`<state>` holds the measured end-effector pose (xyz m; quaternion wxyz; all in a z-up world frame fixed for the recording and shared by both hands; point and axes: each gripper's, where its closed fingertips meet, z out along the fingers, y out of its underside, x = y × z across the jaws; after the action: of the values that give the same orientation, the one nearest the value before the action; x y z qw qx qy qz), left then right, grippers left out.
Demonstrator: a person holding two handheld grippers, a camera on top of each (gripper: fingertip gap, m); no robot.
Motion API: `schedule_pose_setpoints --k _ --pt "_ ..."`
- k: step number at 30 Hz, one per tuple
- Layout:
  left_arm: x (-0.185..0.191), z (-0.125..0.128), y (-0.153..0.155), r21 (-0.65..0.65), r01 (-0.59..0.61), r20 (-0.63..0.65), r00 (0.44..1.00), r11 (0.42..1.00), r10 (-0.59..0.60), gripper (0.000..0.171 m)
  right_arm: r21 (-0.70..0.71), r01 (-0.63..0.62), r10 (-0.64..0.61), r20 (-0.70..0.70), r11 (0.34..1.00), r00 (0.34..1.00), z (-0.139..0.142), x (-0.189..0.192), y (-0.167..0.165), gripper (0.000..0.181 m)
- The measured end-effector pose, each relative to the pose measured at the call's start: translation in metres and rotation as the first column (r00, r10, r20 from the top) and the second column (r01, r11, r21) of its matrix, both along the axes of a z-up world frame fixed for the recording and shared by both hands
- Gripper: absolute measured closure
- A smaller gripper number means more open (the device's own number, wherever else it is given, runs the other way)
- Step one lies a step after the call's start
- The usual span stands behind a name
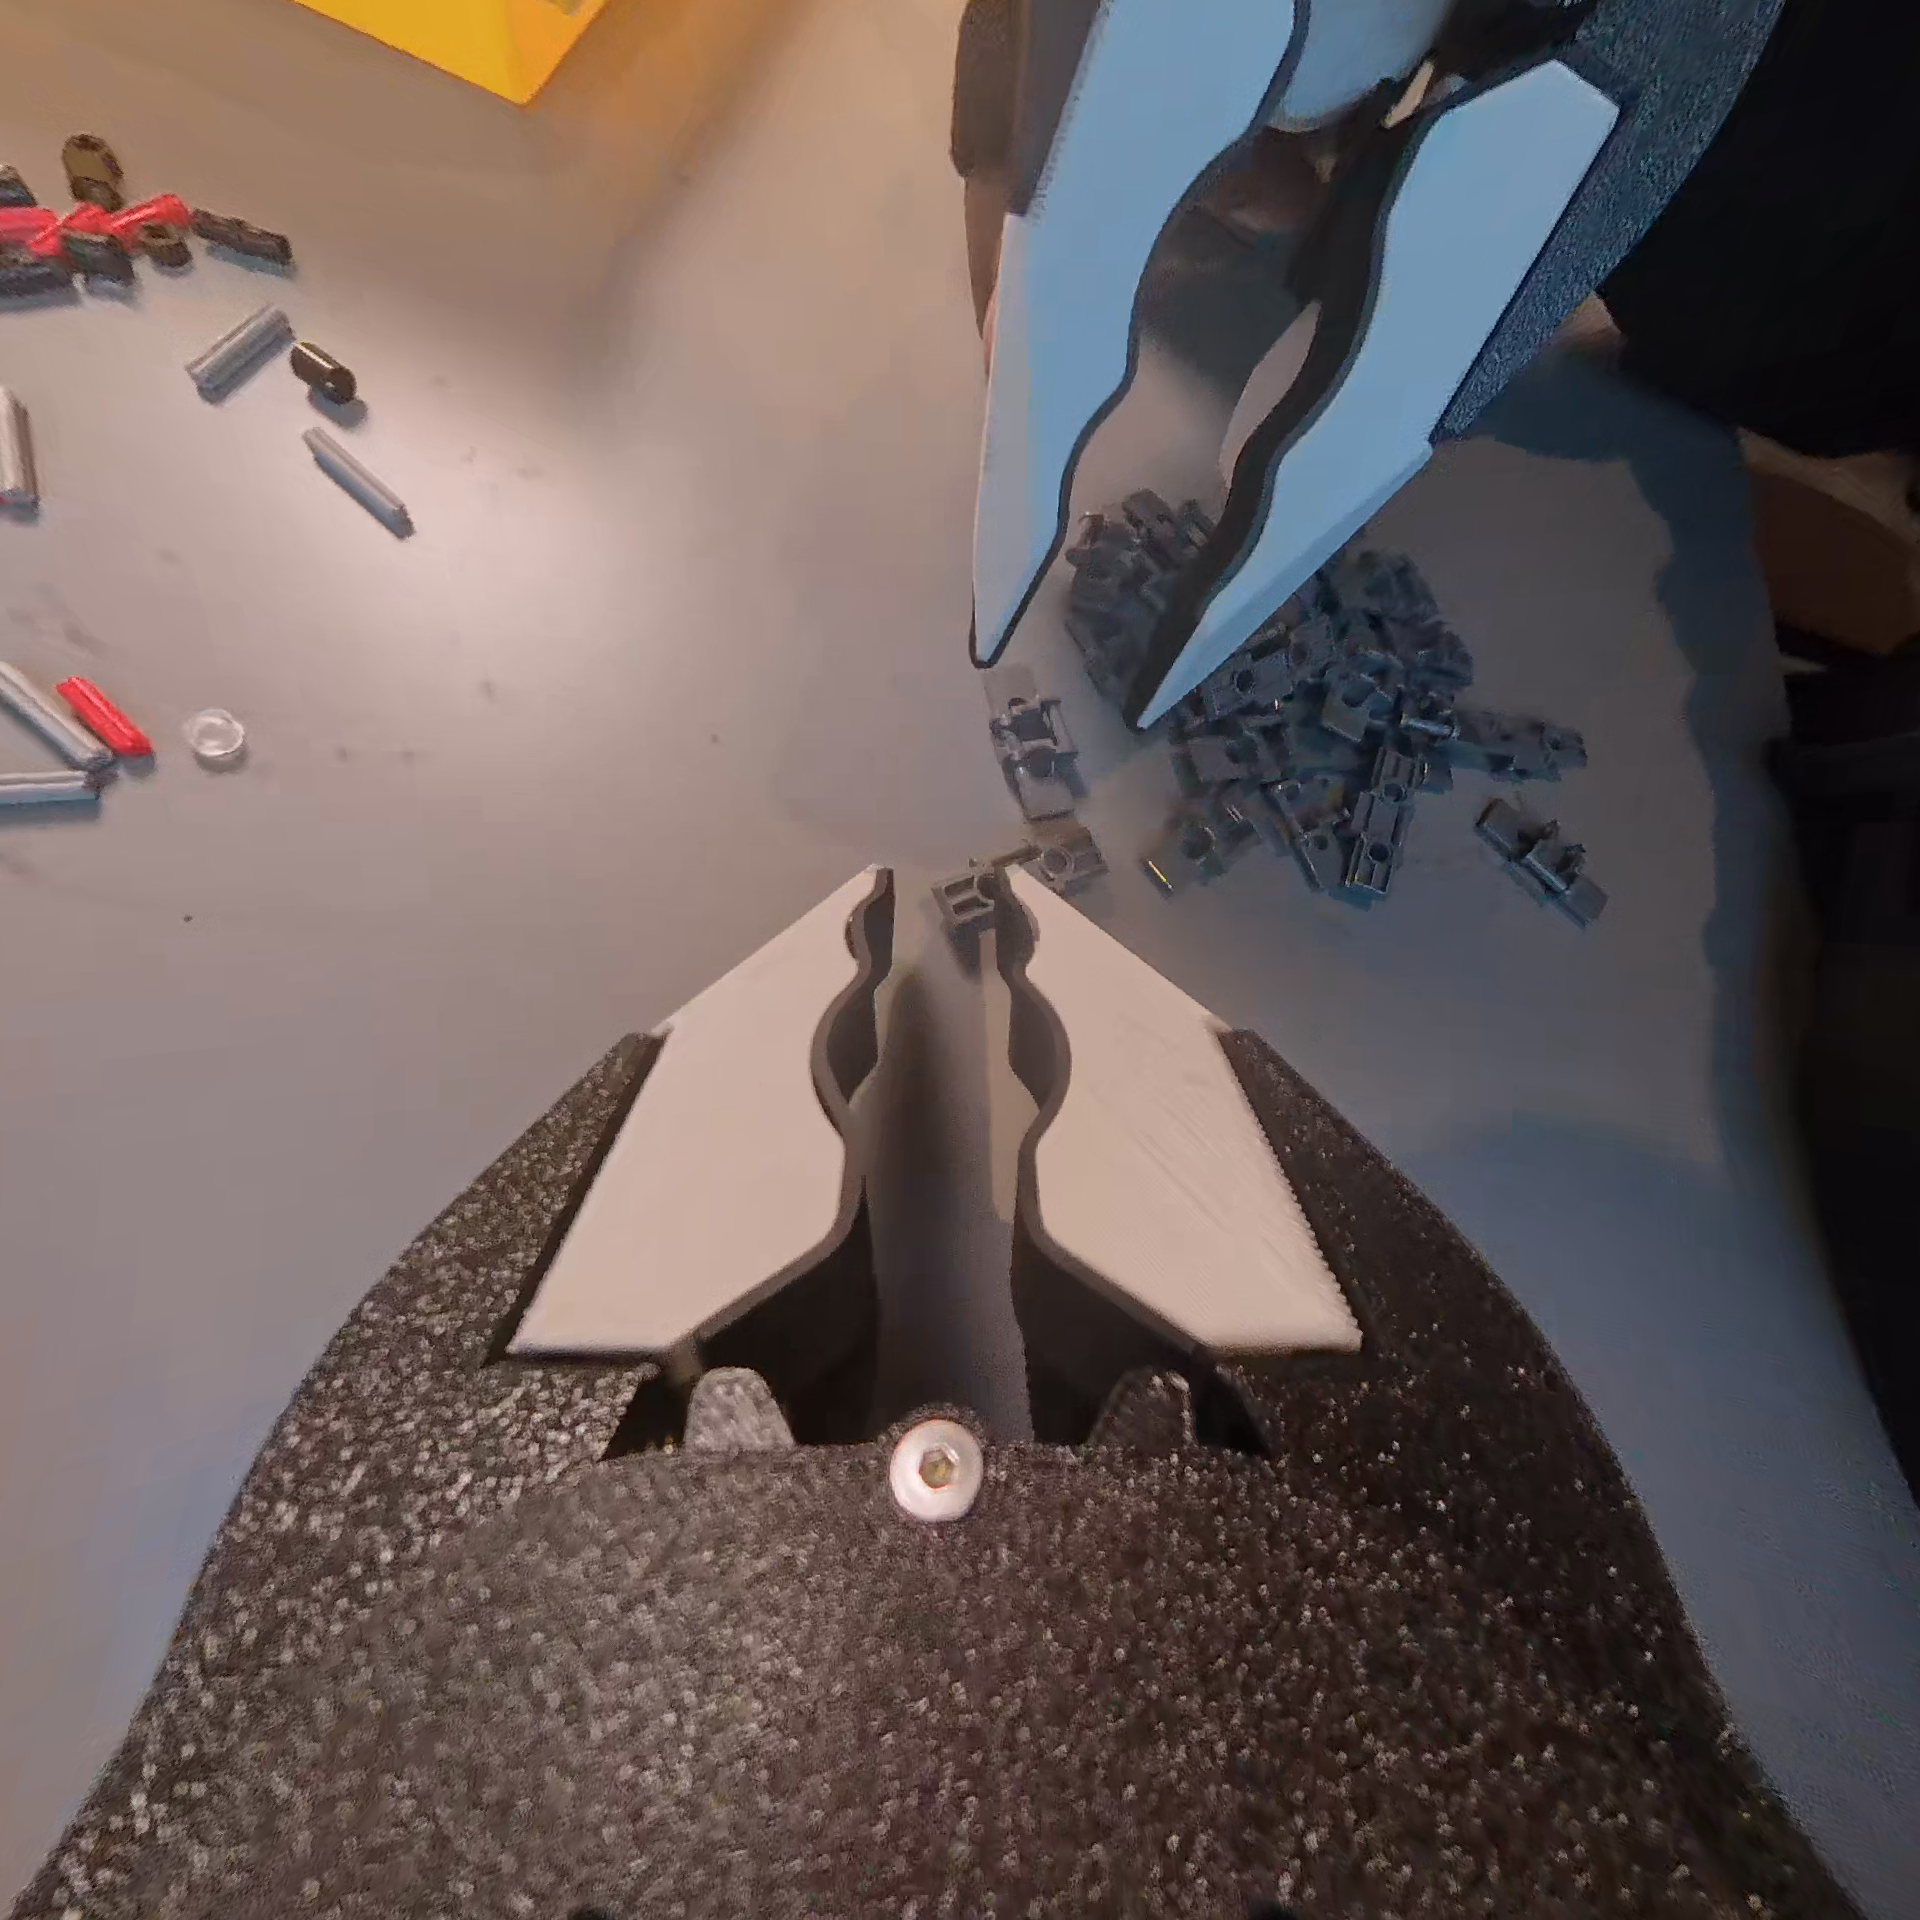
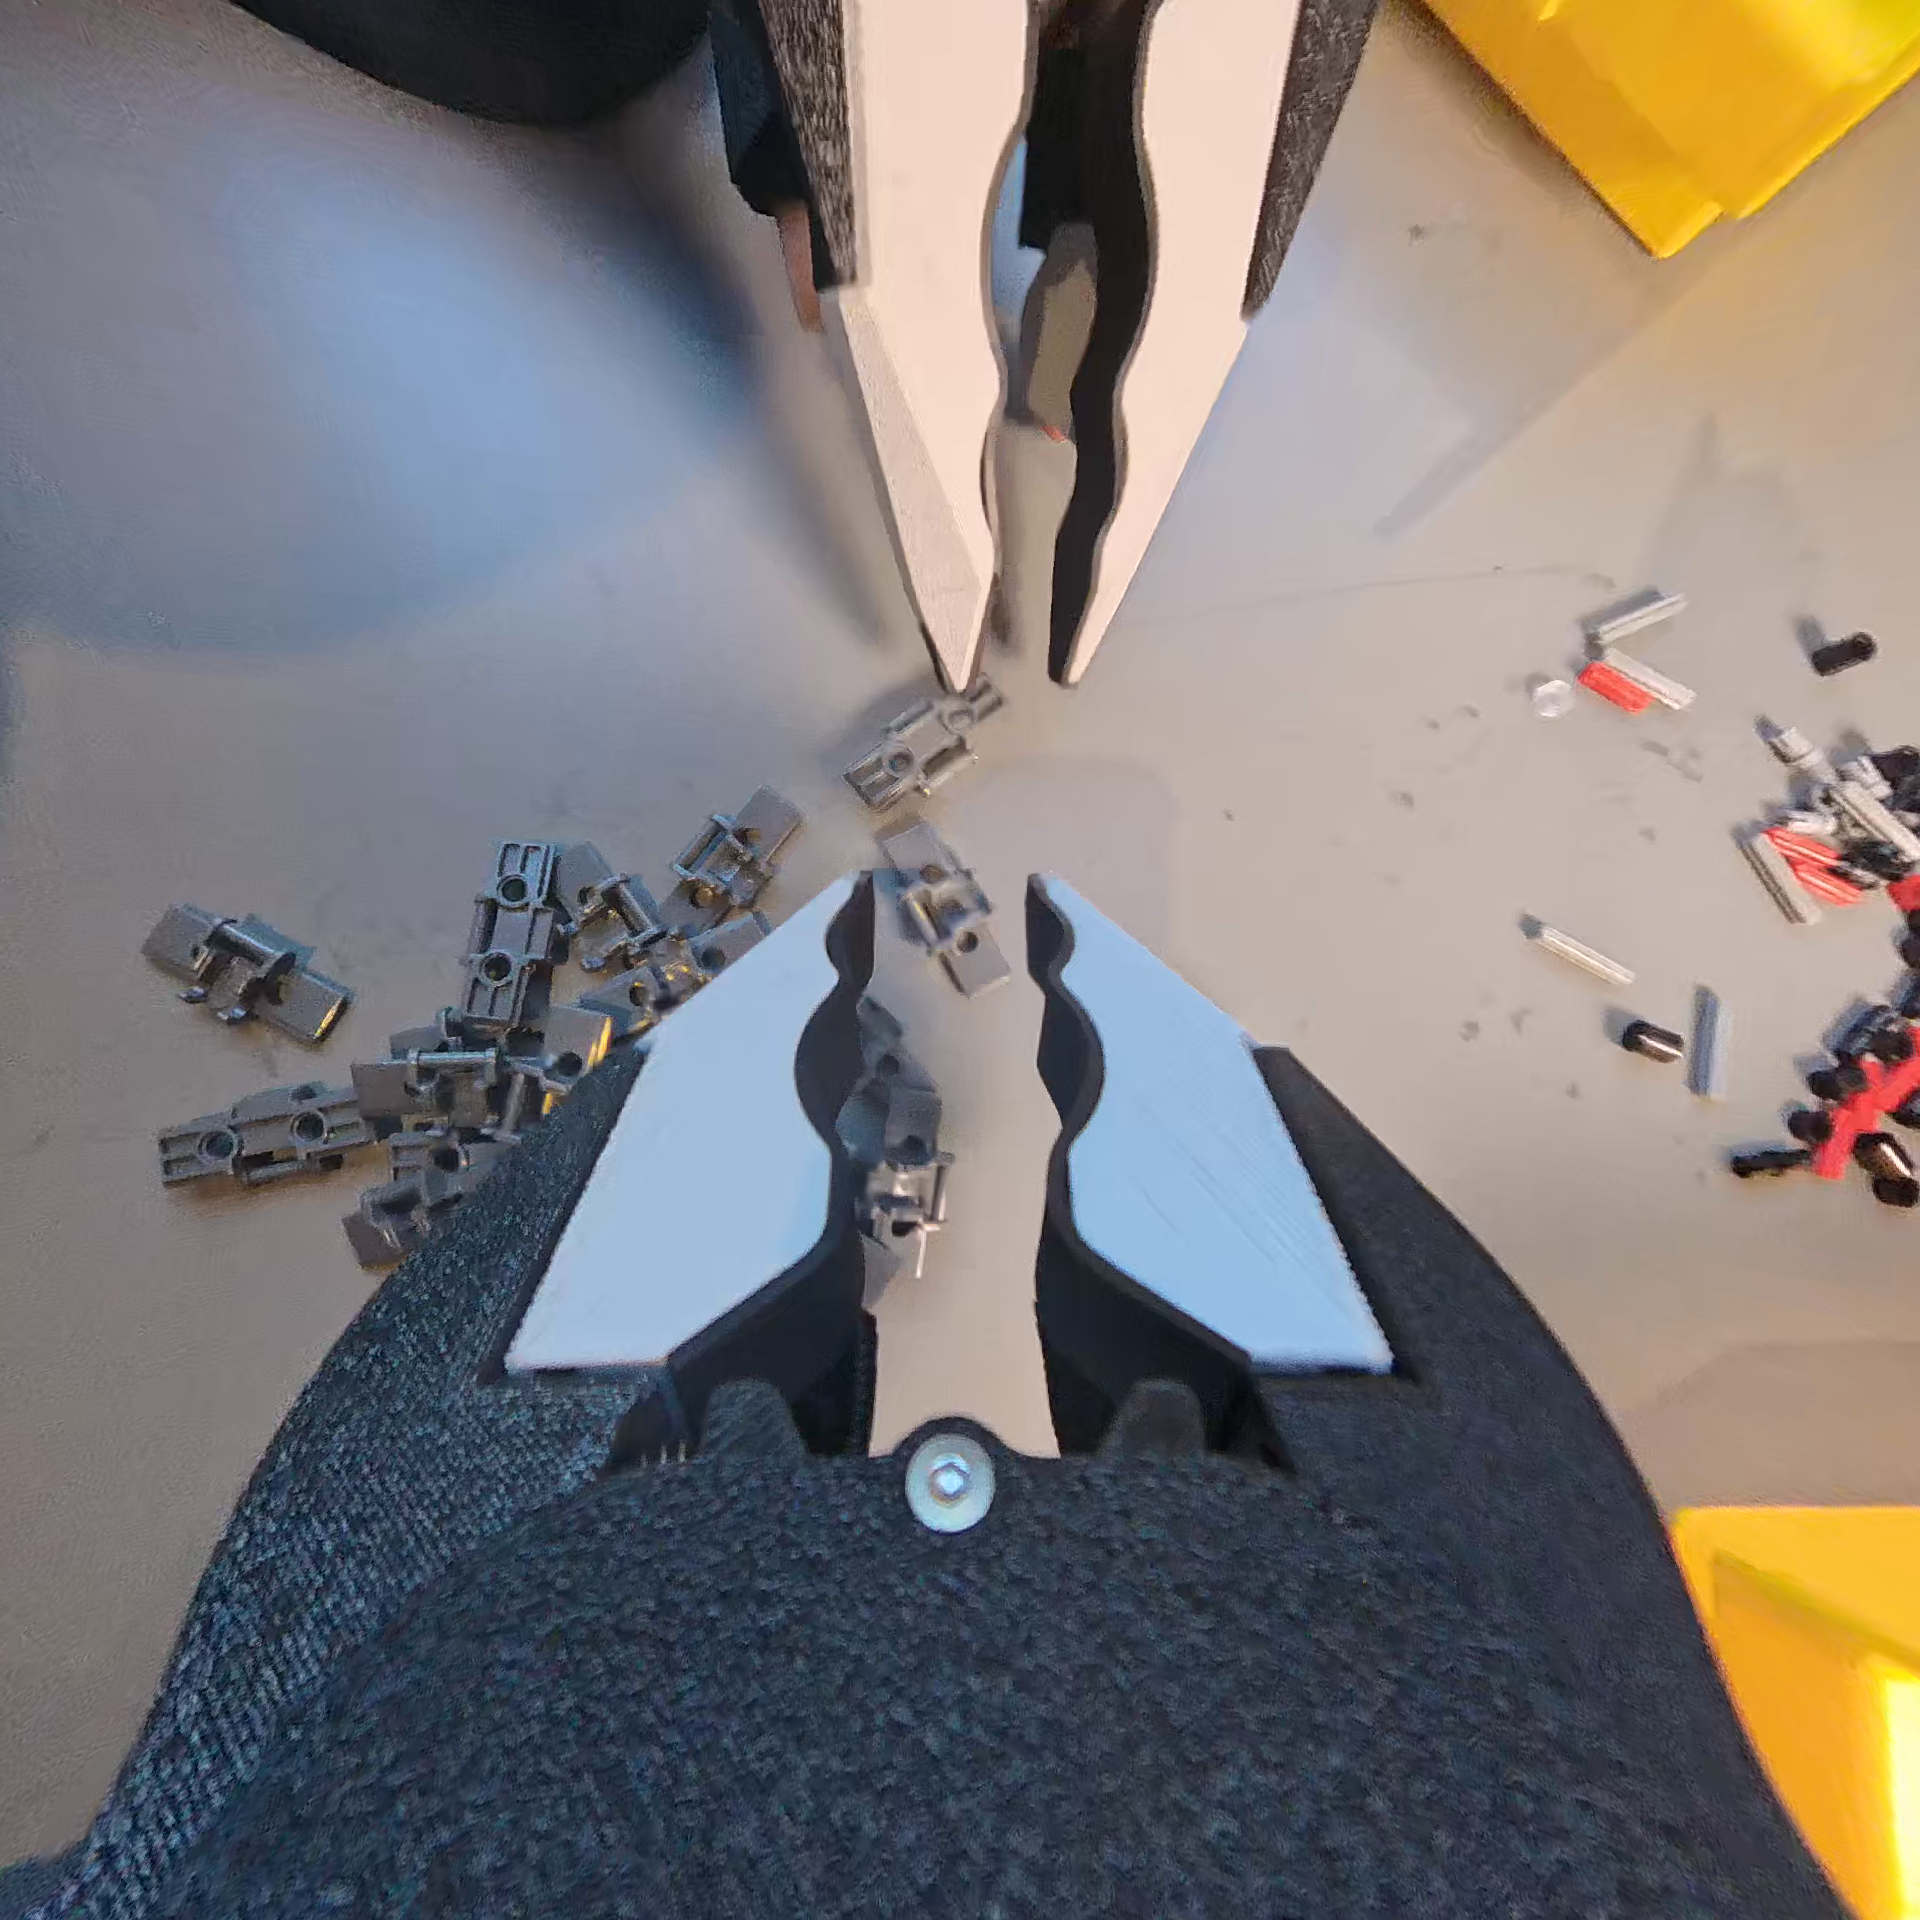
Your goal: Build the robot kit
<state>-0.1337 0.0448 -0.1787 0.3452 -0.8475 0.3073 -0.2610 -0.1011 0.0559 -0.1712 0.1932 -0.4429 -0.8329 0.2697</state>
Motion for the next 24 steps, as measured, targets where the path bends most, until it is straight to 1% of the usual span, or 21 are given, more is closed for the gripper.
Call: schedule_pose_setpoints --k 3,6,8,9,10,12,14,16,19,24 --pt "0.007 -0.005 -0.009 -0.005 0.072 -0.041 0.997 0.997 -0.072 0.155 -0.025 -0.039 0.039 -0.002 0.999 0.999 -0.001 -0.003 -0.018 0.152" --pt "0.010 -0.005 -0.019 -0.037 0.123 -0.025 0.992 0.992 -0.124 0.155 -0.008 -0.047 0.047 0.003 0.999 0.999 -0.008 -0.011 -0.029 0.152" --pt "0.010 -0.006 -0.027 -0.067 0.158 -0.013 0.987 0.985 -0.159 0.156 0.036 -0.026 0.026 0.011 0.999 1.000 -0.015 -0.014 -0.024 0.155" --pt "0.011 -0.004 -0.033 -0.087 0.188 0.013 0.982 0.978 -0.188 0.156 0.053 -0.023 0.022 0.013 0.998 1.000 -0.018 -0.013 -0.020 0.156" --pt "0.013 -0.002 -0.041 -0.109 0.225 0.046 0.974 0.968 -0.221 0.156 0.059 -0.017 0.017 0.009 0.998 1.000 -0.018 -0.013 -0.017 0.157" --pt "0.014 0.001 -0.048 -0.108 0.265 0.071 0.963 0.958 -0.259 0.157 0.067 0.009 -0.007 -0.021 0.998 1.000 -0.013 -0.016 -0.010 0.158" --pt "0.013 0.004 -0.046 -0.091 0.262 0.081 0.964 0.961 -0.255 0.158 0.073 0.023 -0.020 -0.036 0.997 0.999 -0.010 -0.017 -0.004 0.159" --pt "0.010 0.007 -0.036 -0.059 0.216 0.069 0.975 0.975 -0.211 0.158 0.084 0.024 -0.020 -0.040 0.996 0.999 -0.010 -0.018 -0.002 0.159" --pt "0.008 0.006 -0.030 -0.034 0.189 0.046 0.981 0.981 -0.188 0.158 0.107 0.030 -0.024 -0.060 0.994 0.998 -0.014 -0.024 -0.001 0.163" --pt "0.005 0.004 -0.029 -0.023 0.182 0.020 0.983 0.983 -0.182 0.158 0.098 0.043 -0.026 -0.168 0.994 0.985 -0.009 -0.042 -0.005 0.163"
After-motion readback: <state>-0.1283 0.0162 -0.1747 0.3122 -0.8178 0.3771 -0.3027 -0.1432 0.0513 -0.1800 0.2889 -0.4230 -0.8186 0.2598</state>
